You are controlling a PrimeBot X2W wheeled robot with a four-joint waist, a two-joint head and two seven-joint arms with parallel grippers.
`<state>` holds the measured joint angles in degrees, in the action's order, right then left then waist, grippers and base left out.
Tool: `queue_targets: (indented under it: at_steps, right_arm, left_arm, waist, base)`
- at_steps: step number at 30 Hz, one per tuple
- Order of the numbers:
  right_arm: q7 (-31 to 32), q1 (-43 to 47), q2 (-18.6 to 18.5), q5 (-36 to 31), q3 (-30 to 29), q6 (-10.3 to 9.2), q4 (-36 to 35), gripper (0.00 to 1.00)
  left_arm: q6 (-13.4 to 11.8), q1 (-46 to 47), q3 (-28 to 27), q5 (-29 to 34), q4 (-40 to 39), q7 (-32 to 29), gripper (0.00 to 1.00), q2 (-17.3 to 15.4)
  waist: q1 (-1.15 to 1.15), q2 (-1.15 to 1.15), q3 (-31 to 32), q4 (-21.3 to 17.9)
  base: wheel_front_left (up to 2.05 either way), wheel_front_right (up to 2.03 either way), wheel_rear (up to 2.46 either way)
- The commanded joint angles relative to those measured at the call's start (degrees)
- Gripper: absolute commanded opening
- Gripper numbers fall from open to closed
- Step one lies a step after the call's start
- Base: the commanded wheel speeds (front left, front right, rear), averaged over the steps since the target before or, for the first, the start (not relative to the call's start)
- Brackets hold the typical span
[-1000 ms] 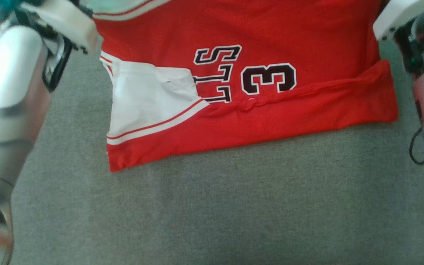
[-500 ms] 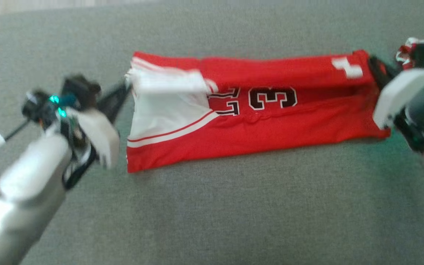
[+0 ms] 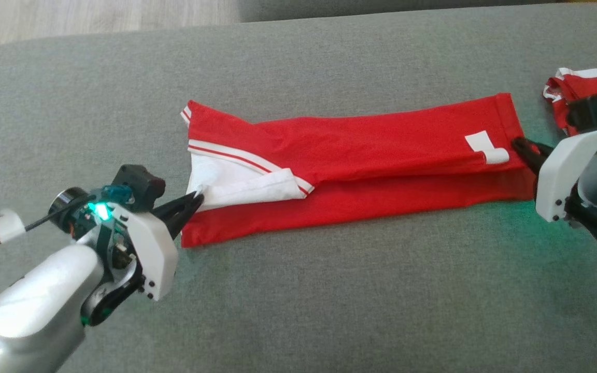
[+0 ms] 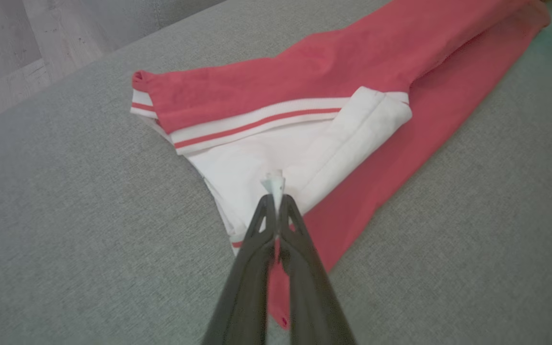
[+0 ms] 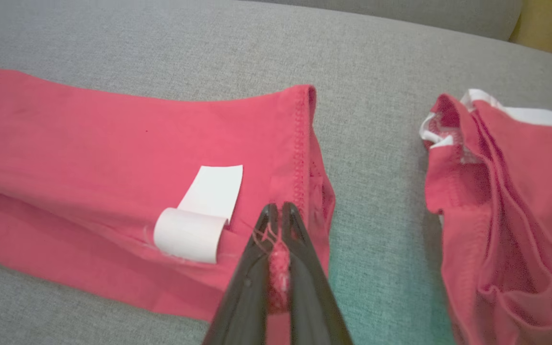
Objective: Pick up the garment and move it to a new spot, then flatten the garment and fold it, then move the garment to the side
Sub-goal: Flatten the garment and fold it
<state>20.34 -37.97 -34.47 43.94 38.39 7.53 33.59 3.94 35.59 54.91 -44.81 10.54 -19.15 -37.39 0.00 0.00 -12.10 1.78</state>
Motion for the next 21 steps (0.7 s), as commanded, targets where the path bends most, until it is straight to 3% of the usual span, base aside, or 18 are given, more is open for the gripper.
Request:
queue_targets:
  at_steps: [1,6,7,8,9,16,21]
  right_arm:
    - [0.44,0.74,-1.86,0.53,0.21,-0.04,-1.71,0.00]
    - [0.85,1.41,-2.09,0.70,0.59,-0.04,-2.26,0.00]
    - [-0.17,1.25,-2.01,0.17,0.12,-0.04,-2.06,0.44]
    - [-0.02,1.41,-1.48,0.66,-0.59,-0.04,-1.25,1.00]
    - [-0.19,1.32,-1.06,0.87,-1.04,-0.04,-1.11,1.00]
    - [-6.19,-1.21,1.19,1.17,-7.78,-0.04,-0.80,1.00]
    - [-17.87,-3.17,4.58,-3.22,-15.05,-0.04,-1.51,1.00]
  left_arm:
    - [-0.54,1.75,-2.66,0.19,-1.70,0.29,0.00,-2.28]
    - [-1.27,1.70,-2.12,1.40,-1.00,1.17,0.00,-1.73]
    - [-1.66,1.71,-2.22,1.58,-0.54,1.64,0.11,-1.46]
    - [-2.43,1.74,-2.62,1.74,-0.02,2.46,0.82,-1.05]
    - [-3.31,1.80,-3.16,1.82,0.50,3.43,1.00,-0.54]
    - [-9.12,3.17,-8.07,2.41,2.49,12.28,1.00,2.84]
    - [-13.99,3.31,-13.69,1.68,2.85,22.52,1.00,6.34]
  waist:
    - [0.00,0.00,-0.17,-0.18]
    - [0.00,0.00,-0.79,-0.58]
    - [0.00,0.00,-0.91,-0.64]
    - [0.00,0.00,-0.97,-0.68]
    - [0.00,0.00,-1.01,-0.73]
    - [0.00,0.00,-0.15,-0.89]
    - [0.00,0.00,1.26,-0.68]
  base:
    - [0.00,0.00,0.00]
    - [0.00,0.00,0.00]
    - [0.00,0.00,0.00]
    - [0.00,0.00,0.00]
    - [0.00,0.00,0.00]
    - [0.00,0.00,0.00]
    - [0.00,0.00,0.00]
